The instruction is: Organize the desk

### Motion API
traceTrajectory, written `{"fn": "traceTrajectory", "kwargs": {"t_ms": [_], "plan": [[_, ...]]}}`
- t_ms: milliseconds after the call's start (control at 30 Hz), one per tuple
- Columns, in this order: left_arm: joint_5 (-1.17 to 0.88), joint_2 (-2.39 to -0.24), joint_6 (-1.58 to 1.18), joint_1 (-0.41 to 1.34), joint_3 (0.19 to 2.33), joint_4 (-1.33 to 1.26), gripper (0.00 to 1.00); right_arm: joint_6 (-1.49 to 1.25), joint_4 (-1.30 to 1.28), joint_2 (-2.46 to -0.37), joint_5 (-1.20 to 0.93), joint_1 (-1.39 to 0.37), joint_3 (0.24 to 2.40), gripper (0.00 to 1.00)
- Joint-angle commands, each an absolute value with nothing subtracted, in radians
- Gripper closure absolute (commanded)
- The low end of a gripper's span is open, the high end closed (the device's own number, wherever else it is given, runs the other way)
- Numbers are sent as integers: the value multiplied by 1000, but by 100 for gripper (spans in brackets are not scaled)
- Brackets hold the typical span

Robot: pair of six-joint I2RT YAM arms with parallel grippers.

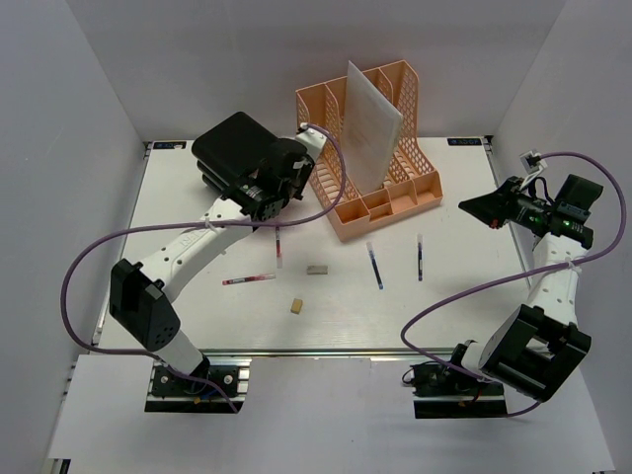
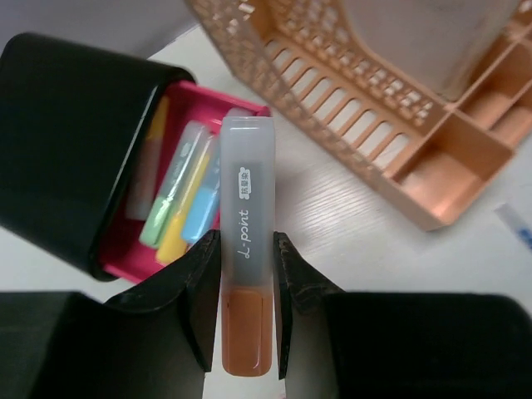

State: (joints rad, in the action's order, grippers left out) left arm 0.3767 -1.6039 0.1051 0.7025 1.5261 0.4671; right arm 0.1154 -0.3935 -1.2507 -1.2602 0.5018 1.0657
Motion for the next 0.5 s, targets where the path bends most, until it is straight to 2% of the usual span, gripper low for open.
{"fn": "traceTrajectory", "kwargs": {"t_ms": [0,467], "plan": [[406,-1522,173,667,1493,424,100,130,-376,-1239,-1281,497,1060,100],[367,-1591,454,534,1364,197,100,137,-374,-1246,-1278,497,1057,100]]}}
